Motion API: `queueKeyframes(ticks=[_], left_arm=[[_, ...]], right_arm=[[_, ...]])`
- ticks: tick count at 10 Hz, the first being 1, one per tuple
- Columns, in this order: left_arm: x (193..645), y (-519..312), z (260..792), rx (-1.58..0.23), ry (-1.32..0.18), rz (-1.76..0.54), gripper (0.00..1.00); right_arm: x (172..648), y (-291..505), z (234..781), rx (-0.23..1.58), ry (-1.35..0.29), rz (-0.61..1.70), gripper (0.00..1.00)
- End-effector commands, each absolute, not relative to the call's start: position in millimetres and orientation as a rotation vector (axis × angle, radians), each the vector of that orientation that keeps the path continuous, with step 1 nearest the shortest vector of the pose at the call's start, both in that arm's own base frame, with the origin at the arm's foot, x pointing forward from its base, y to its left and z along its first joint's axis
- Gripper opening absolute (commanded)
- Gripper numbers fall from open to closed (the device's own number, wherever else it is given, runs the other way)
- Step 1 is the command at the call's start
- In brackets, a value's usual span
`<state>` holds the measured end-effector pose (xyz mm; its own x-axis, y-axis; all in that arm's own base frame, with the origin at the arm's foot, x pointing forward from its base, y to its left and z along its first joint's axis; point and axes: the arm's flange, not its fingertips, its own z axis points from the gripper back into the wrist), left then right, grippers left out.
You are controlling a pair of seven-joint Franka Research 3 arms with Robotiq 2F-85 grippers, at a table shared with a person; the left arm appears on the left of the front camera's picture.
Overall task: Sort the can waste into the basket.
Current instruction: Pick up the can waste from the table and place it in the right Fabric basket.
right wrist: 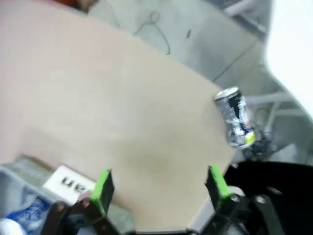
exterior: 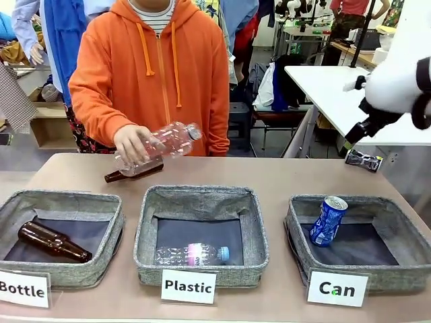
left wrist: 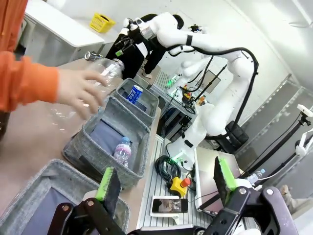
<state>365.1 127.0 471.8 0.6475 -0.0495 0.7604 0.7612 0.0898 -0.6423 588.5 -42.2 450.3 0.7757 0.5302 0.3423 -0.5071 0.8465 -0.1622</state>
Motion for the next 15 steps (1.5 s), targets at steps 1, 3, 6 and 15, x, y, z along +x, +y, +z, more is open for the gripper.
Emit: queueKeyframes(ticks=[1, 3, 6, 15], left_arm=[[364, 126, 475, -1.361, -0.667, -0.667, 1.00], [364, 126, 475, -1.361, -0.667, -0.667, 1.00], [364, 126, 475, -1.361, -0.667, -0.667, 1.00], [364, 126, 475, -1.361, -0.667, -0.667, 1.00]], right_arm=[[628, -73, 447, -0.063, -0.358, 0.789, 1.00], [653, -90, 424, -0.090, -0.313, 0.808, 1.00], [674, -128, 391, -0.082, -0.391, 0.780, 1.00], [728, -157, 354, -0.078, -0.241, 0.888, 1.00]])
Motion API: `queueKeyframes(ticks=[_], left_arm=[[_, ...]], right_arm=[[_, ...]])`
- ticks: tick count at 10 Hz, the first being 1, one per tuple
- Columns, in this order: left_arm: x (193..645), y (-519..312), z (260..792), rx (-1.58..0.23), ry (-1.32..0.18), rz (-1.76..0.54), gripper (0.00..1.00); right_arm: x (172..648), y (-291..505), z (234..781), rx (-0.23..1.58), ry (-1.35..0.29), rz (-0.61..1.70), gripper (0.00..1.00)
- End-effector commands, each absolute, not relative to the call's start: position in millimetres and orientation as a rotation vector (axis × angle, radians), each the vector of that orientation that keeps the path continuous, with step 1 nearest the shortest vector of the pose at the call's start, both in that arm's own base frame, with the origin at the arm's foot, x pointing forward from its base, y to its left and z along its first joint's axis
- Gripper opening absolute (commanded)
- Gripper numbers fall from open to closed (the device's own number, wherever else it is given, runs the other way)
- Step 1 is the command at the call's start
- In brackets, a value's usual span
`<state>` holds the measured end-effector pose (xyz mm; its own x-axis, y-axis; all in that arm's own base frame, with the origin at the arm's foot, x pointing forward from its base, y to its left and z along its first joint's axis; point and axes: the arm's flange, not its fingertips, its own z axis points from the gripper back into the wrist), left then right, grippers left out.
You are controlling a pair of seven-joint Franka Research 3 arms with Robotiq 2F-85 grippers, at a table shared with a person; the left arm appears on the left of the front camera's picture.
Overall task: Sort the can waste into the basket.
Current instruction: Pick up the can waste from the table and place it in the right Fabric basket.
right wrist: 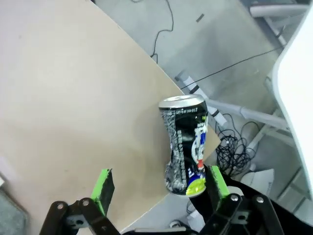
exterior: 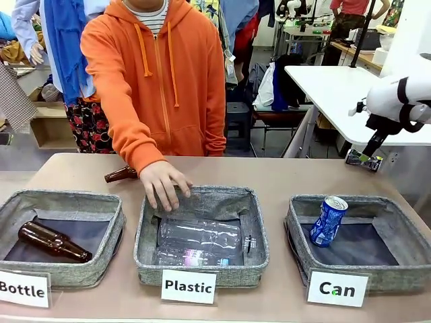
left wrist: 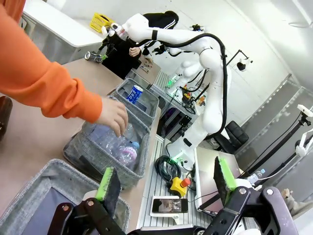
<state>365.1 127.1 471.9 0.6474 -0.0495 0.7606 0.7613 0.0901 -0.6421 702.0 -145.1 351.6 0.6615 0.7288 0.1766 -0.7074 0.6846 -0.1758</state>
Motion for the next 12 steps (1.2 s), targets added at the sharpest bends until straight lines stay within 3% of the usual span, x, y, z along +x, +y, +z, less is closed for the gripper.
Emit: queueKeyframes(ticks=[1, 8, 9, 10, 11, 12], left_arm=[[364, 126, 475, -1.361, -0.667, -0.667, 1.00], [364, 126, 475, -1.361, -0.667, -0.667, 1.00], [364, 126, 475, -1.361, -0.667, -0.667, 1.00], [364, 126, 475, -1.361, -0.667, -0.667, 1.00], [364, 126, 475, -1.361, -0.667, -0.667, 1.00], [364, 126, 475, -1.361, -0.667, -0.667, 1.00]], right_arm=[[741, -165, 345, -0.060, -0.240, 0.909, 1.00], [771, -184, 312, -0.011, -0.223, 0.945, 1.00], [772, -187, 309, 0.001, -0.213, 0.918, 0.40], [772, -187, 308, 0.015, -0.217, 0.923, 0.40], [771, -187, 308, 0.016, -0.214, 0.925, 0.00], [769, -188, 308, 0.023, -0.209, 0.928, 0.36]])
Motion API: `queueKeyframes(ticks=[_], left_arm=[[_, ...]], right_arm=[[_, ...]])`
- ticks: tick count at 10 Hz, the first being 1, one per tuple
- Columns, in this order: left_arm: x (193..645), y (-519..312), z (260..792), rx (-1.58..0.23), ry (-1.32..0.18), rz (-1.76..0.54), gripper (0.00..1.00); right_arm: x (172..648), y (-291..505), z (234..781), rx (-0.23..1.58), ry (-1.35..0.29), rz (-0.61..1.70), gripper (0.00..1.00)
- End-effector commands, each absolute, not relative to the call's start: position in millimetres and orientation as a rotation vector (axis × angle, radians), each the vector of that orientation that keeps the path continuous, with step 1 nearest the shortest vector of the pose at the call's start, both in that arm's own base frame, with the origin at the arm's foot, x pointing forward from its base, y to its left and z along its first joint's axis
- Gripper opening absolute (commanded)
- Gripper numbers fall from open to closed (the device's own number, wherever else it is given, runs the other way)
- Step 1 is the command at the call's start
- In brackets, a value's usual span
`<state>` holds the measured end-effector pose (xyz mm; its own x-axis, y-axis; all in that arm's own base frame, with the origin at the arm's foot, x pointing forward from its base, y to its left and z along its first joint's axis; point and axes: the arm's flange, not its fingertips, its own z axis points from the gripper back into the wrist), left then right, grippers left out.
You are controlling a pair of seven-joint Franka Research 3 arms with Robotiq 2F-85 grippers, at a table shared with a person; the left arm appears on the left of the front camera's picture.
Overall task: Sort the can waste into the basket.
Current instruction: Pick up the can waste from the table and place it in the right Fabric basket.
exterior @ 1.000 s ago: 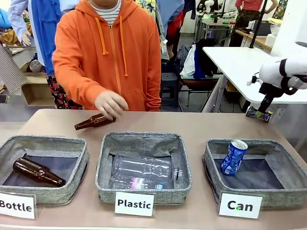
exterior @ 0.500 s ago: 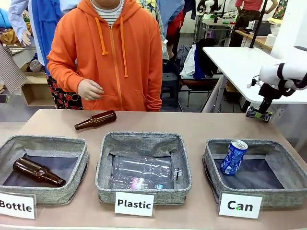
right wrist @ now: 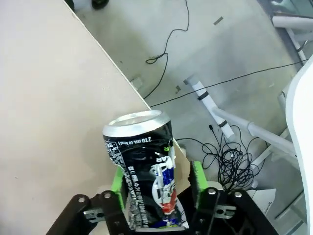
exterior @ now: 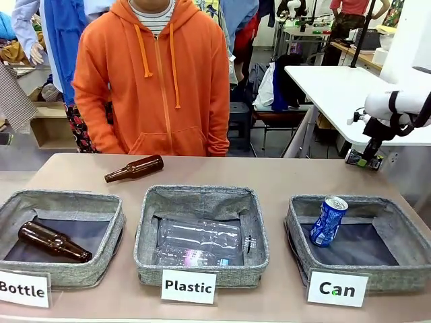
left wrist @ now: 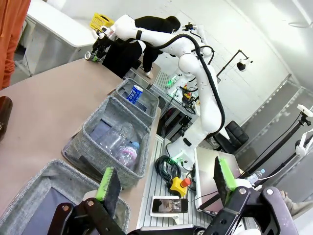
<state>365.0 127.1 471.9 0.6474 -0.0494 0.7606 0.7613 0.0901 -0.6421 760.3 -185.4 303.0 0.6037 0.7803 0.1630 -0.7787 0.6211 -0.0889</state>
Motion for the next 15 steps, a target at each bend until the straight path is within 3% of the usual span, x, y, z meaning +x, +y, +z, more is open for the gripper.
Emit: queueKeyframes(ticks=[1, 4, 7, 11, 15], left_arm=[[364, 126, 475, -1.361, -0.667, -0.667, 1.00], [364, 126, 475, -1.361, -0.667, -0.667, 1.00], [364, 126, 475, -1.361, -0.667, -0.667, 1.00], [364, 126, 475, -1.361, -0.667, -0.667, 1.00], [364, 126, 475, -1.361, -0.667, -0.667, 1.00]], right_arm=[[769, -187, 307, 0.026, -0.201, 0.926, 0.00], [761, -183, 311, 0.040, -0.200, 0.941, 0.00], [720, -151, 363, 0.132, -0.177, 0.925, 0.00], [582, -97, 441, 0.242, -0.182, 1.083, 0.00], [427, -73, 425, 0.287, -0.292, 1.353, 0.00]])
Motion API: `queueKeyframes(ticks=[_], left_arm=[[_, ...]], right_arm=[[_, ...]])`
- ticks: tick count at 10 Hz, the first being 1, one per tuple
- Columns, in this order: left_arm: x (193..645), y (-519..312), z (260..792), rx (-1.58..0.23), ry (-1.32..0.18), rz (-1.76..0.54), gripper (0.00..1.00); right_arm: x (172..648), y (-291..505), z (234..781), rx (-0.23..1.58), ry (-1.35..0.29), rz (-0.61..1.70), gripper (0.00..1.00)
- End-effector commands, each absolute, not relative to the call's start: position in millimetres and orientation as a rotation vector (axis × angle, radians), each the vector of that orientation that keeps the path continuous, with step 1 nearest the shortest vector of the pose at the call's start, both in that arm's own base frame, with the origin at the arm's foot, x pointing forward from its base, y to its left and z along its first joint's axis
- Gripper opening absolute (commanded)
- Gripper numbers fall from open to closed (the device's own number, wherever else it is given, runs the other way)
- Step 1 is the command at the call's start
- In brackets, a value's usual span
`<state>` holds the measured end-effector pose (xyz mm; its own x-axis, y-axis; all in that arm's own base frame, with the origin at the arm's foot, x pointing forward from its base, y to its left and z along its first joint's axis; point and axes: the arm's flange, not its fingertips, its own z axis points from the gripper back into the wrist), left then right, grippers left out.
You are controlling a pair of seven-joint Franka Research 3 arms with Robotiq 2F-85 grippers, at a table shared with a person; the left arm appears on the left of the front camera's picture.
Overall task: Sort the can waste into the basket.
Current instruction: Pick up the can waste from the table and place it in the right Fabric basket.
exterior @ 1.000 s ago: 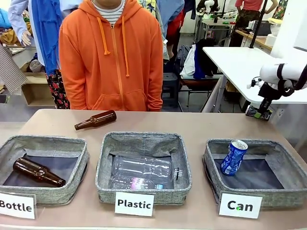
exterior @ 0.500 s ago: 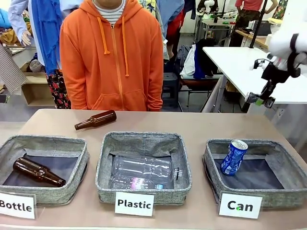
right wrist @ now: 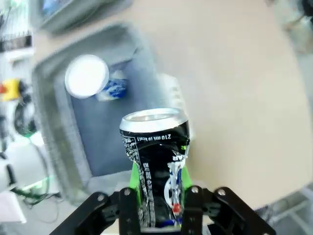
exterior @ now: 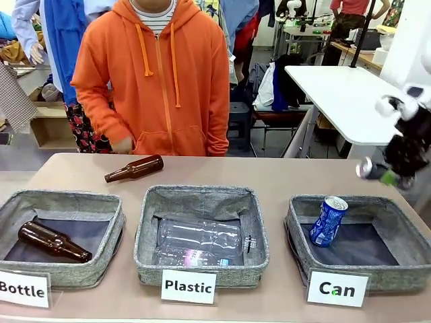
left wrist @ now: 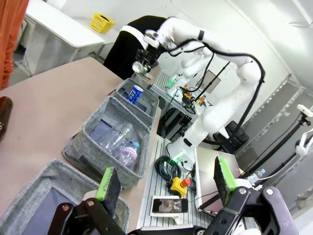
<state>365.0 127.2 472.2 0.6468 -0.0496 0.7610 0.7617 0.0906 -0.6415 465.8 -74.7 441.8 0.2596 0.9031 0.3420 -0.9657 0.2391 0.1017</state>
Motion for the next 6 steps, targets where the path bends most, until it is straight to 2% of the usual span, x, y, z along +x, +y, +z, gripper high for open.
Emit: queueKeyframes(ticks=[1, 3, 6], left_arm=[[364, 126, 475, -1.361, -0.667, -0.667, 1.00], [364, 126, 475, -1.361, -0.667, -0.667, 1.00], [364, 126, 475, -1.361, -0.667, -0.667, 1.00]], right_arm=[[404, -74, 417, 0.272, -0.314, 1.373, 0.00], [386, -85, 404, 0.301, -0.366, 1.411, 0.00], [396, -100, 402, 0.360, -0.406, 1.481, 0.00]])
